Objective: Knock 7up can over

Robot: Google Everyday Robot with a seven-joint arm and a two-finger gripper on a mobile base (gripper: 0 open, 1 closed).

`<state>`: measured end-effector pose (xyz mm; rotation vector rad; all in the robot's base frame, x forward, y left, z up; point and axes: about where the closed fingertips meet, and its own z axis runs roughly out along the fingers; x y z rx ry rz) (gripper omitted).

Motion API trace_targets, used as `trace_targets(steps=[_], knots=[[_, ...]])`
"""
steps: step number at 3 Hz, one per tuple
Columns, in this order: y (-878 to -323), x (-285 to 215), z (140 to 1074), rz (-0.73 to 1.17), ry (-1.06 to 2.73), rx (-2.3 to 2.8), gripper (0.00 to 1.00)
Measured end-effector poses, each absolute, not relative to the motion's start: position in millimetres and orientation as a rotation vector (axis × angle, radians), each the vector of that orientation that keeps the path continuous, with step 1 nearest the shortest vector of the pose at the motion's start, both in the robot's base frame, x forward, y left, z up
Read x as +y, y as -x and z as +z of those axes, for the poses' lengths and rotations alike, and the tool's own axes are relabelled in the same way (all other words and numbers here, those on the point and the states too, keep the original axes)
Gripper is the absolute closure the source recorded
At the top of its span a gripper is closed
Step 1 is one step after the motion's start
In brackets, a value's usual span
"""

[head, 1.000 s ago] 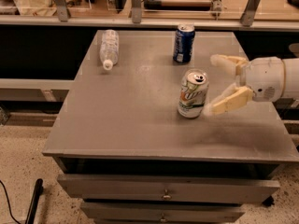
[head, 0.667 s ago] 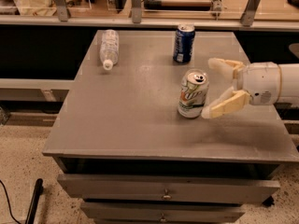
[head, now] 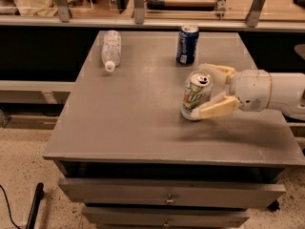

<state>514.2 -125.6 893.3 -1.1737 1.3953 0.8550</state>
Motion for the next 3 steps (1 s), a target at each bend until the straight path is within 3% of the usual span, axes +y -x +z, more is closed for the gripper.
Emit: trace_targets(steps=[3], knots=[[-517.8,-117.9,900.1,0.88,1.136,1.297,0.83]])
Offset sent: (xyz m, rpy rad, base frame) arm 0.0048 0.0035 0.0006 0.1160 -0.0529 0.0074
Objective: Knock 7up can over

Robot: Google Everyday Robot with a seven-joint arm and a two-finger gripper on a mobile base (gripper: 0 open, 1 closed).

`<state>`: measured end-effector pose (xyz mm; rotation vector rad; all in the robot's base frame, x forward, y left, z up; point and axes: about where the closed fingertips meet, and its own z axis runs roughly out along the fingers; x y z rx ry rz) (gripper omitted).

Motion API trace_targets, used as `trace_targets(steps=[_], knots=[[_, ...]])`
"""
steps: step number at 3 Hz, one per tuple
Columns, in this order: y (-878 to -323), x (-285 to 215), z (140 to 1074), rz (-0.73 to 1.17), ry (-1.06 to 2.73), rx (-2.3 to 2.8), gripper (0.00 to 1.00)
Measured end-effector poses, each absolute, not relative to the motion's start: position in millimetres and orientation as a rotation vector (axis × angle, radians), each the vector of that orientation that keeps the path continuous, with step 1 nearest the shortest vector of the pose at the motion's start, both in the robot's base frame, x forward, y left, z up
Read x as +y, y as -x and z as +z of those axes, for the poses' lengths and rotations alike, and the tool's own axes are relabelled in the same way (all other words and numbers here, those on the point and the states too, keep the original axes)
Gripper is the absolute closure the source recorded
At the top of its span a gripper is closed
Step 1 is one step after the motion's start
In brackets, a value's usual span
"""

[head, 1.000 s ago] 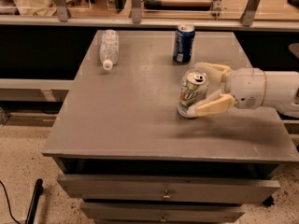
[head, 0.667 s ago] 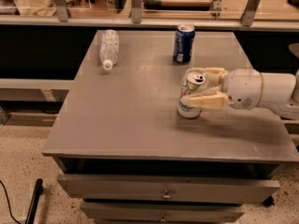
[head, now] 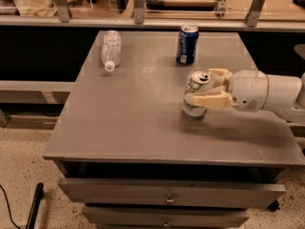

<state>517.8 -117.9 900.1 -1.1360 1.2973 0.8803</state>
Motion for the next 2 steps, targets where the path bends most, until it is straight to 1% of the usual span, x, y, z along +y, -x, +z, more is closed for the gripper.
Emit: trace_targets(steps=[1,2], knots=[[-519,-111,903,0.821,1.207,1.348,1.0],[-521,-93,916,0.647,1.398,1.522,1.0]])
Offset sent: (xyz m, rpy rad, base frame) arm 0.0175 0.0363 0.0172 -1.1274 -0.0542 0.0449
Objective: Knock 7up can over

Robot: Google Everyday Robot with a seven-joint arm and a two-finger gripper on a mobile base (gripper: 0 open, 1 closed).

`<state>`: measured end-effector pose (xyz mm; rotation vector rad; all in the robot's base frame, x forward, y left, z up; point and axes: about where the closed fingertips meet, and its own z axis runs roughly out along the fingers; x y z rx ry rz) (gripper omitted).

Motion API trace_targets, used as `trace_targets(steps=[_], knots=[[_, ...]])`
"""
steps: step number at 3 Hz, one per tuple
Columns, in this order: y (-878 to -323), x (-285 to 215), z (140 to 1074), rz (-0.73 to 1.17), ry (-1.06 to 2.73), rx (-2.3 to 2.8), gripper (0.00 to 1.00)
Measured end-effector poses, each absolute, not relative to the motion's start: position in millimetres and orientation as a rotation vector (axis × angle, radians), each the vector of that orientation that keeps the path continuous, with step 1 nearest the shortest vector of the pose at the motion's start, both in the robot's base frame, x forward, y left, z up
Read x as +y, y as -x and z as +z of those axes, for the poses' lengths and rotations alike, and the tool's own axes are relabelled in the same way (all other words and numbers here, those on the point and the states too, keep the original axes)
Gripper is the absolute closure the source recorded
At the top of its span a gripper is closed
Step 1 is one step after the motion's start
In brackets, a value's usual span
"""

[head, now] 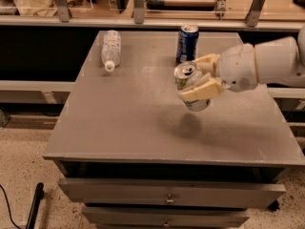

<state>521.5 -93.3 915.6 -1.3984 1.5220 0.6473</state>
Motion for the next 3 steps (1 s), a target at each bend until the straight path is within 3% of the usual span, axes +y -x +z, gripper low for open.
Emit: trace_targets(steps=[3], knots=[[-501,2,910,0.237,2.028,1.688,1.0]])
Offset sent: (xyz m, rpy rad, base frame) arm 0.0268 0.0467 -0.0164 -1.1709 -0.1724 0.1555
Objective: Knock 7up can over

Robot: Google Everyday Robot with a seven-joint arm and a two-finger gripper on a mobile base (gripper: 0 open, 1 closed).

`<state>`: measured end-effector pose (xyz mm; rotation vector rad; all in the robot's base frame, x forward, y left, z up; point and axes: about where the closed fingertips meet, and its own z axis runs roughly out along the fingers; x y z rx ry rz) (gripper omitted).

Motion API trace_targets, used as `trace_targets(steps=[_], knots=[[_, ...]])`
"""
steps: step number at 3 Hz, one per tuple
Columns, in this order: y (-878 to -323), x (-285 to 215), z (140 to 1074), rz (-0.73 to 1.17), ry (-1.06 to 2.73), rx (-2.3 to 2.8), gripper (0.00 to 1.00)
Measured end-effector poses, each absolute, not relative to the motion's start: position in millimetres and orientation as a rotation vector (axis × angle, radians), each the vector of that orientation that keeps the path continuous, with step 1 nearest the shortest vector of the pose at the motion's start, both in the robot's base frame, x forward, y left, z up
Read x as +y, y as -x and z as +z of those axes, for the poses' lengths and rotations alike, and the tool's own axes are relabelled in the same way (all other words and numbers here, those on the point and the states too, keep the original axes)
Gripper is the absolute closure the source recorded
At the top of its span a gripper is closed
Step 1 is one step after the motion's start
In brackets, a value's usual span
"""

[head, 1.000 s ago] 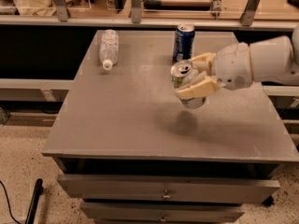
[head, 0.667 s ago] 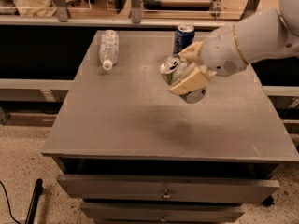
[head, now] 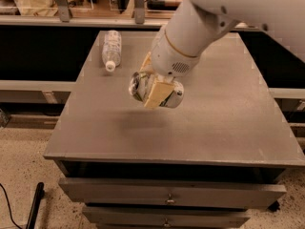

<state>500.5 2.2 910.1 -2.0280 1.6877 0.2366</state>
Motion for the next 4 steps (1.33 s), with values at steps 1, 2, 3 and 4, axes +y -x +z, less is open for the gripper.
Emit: trace_targets(steps=[1,2,3,4], knots=[[-502,8,879,0.085,2.224,1.713,1.0],[-512,-7,859,-0.123,2.35,1.772,0.82],[-530,-31,848,-0.341,2.443,1.829,0.59],[-539,-46,846,-0.458,2.491,1.874,0.35]])
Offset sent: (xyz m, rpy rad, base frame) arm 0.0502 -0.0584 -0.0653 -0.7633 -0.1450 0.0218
